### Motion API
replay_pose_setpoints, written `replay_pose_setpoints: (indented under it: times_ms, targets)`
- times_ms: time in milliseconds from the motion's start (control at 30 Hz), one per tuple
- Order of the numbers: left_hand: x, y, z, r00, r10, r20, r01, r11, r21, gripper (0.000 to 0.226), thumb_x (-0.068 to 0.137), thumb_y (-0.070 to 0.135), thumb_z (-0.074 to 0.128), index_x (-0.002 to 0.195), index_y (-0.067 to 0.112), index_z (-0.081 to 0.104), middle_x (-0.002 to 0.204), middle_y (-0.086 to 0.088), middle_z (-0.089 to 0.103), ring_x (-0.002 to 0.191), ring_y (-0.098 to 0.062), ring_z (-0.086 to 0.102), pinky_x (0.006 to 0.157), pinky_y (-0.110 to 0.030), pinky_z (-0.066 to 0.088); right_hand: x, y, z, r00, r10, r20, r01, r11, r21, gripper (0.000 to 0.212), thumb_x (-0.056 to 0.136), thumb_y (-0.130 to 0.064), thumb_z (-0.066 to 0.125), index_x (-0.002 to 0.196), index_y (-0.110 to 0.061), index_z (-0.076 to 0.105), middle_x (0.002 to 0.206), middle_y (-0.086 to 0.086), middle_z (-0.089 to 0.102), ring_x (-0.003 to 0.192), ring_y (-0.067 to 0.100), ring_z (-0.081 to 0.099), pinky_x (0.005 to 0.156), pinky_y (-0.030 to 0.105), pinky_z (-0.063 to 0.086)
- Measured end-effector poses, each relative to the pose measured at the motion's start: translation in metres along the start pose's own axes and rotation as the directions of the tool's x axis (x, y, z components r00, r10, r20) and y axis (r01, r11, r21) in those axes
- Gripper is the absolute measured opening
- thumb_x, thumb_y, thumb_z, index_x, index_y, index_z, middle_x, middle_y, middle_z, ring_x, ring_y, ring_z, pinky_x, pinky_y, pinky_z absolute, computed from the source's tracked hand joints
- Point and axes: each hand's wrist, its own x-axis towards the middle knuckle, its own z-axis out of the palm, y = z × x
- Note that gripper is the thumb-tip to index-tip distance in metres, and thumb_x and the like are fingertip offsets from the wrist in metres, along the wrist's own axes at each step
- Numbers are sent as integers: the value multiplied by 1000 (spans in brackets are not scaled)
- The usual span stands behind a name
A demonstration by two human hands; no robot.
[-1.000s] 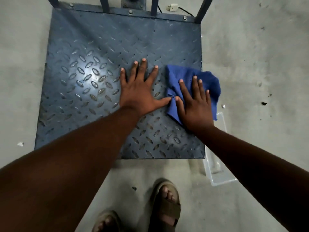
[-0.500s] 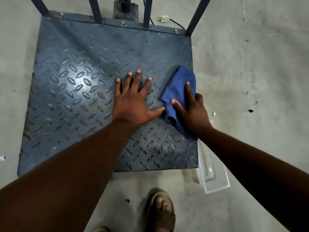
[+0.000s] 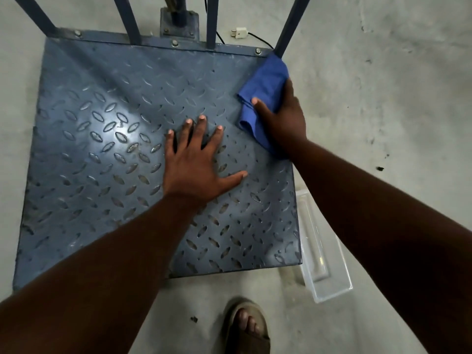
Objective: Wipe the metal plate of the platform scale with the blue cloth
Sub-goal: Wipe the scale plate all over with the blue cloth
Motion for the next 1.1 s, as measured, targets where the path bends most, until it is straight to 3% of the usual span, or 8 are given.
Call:
replay_pose_setpoints:
  times_ms: [133, 300, 467, 667, 833, 933, 1100]
  targets:
    - [1, 1, -3, 999, -10, 38, 10, 1000, 3, 115, 73, 102, 37, 167, 36, 30, 179, -5, 14, 164, -31, 14, 131, -61, 7, -63, 26, 0, 997, -42, 63, 47, 996, -71, 85, 97, -73, 44, 165, -40, 5, 142, 15, 50, 119, 38, 59, 84, 36, 44]
    - [2, 0, -2, 999, -12, 41, 12, 1000, 1, 115, 72, 100, 38, 167, 36, 31, 179, -4, 14, 164, -31, 14, 131, -61, 8, -121, 43, -5, 993, -37, 108, 48, 994, -101, 83, 97, -69, 47, 164, -43, 5, 143, 15, 44, 115, 40, 60, 85, 38, 48]
    - [2, 1, -2, 999, -12, 30, 12, 1000, 0, 115, 73, 102, 37, 167, 35, 32, 178, -5, 16, 164, -32, 16, 130, -63, 9, -62, 22, -4, 997, -35, 63, 42, 993, -108, 86, 94, -75, 47, 163, -44, 7, 142, 14, 44, 117, 41, 61, 93, 40, 49]
    - [2, 0, 2, 1000, 4, 5, -4, 1000, -9, 114, 73, 102, 43, 165, 35, 35, 177, -6, 20, 163, -33, 18, 129, -63, 12, 45, -4, -3, 997, -48, 59, 50, 998, -40, 90, 90, -79, 49, 163, -38, 18, 151, 10, 39, 134, 35, 53, 105, 39, 45]
    - [2, 0, -1, 1000, -3, 17, 3, 1000, -9, 115, 73, 102, 41, 166, 34, 34, 178, -6, 18, 163, -32, 18, 129, -63, 11, 10, 13, -3, 993, -106, 47, 103, 992, 70, 87, 92, -69, 61, 163, -37, 23, 155, 6, 43, 139, 25, 48, 105, 26, 38]
    - [2, 0, -3, 1000, -11, 27, 11, 1000, -17, 116, 73, 103, 40, 166, 34, 34, 178, -5, 17, 163, -32, 16, 130, -62, 10, -10, 27, -8, 985, -139, 107, 131, 988, 78, 89, 91, -66, 64, 164, -38, 20, 157, 4, 40, 141, 19, 43, 109, 26, 36]
    - [1, -2, -2, 1000, 7, 20, -6, 1000, -27, 116, 73, 103, 41, 165, 34, 36, 177, -6, 19, 163, -33, 17, 129, -64, 12, 48, 4, -11, 977, -117, 176, 106, 992, 70, 92, 92, -64, 66, 165, -31, 21, 163, 7, 30, 149, 23, 35, 111, 22, 26]
